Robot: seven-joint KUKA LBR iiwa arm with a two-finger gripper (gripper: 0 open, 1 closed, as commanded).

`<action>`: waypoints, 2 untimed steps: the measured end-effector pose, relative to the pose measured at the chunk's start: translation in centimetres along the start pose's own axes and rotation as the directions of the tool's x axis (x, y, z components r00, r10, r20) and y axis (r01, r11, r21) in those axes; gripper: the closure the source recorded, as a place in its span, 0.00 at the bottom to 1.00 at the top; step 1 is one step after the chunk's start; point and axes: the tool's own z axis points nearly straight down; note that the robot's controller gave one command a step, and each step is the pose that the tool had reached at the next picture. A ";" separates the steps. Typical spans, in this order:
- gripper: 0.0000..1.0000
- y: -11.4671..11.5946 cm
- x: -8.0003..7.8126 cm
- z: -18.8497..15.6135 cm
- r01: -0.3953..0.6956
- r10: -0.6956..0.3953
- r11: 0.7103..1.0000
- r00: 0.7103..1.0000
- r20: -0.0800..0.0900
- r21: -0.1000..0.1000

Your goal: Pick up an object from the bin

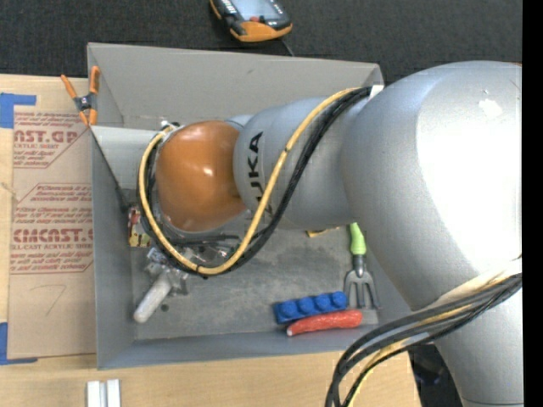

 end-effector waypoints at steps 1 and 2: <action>1.00 0.0 0.0 0.0 0.000 0.000 1.000 1.000 0.000 0.000; 1.00 0.1 0.0 -0.7 -0.001 0.001 1.000 1.000 0.001 -0.001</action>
Offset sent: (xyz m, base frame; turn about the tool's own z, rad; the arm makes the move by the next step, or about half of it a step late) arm 0.0001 -0.0001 0.0164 0.0004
